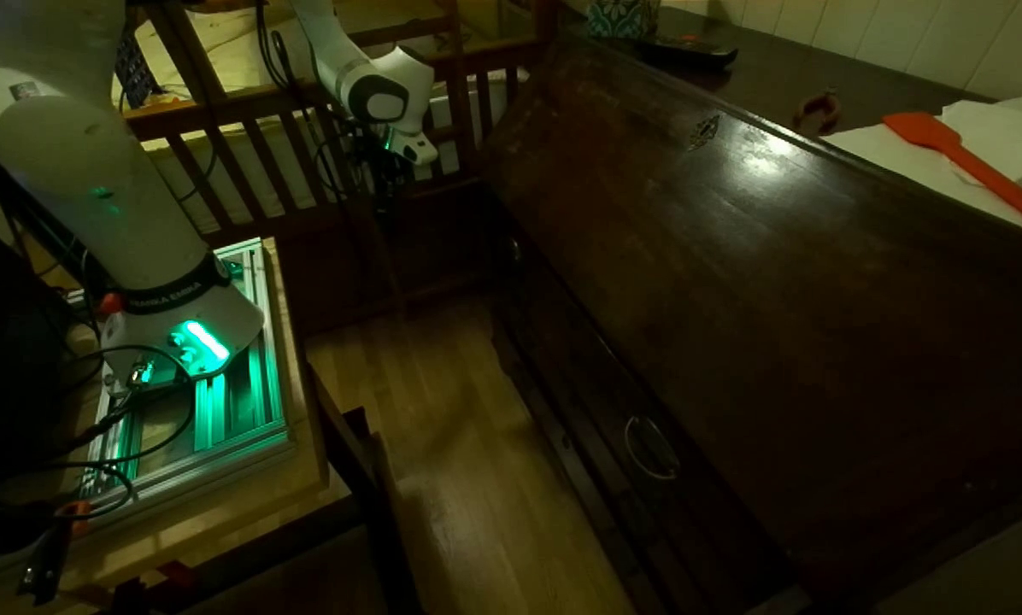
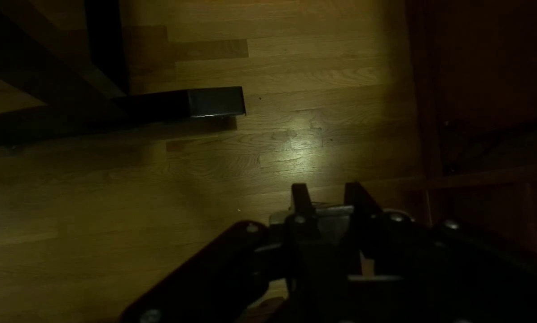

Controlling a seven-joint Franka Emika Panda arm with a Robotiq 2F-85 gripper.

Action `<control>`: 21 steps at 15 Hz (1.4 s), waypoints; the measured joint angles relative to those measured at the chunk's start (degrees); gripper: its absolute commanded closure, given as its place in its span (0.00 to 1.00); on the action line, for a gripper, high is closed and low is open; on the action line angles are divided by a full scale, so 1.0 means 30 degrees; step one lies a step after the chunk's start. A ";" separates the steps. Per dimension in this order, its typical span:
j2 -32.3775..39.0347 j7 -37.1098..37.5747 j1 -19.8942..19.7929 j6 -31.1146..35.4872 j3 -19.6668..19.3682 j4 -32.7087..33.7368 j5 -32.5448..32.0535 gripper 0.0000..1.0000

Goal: Open the smallest drawer on the far left side of the desk

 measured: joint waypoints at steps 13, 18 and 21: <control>-0.0609 0.0123 0.0008 -0.0249 0.0600 -0.0052 0.0786 0.01; -0.2952 0.2600 0.1278 -0.0393 0.0540 0.0058 0.0628 0.00; -0.4669 0.4614 0.2074 -0.1069 0.0074 0.0285 -0.0510 0.00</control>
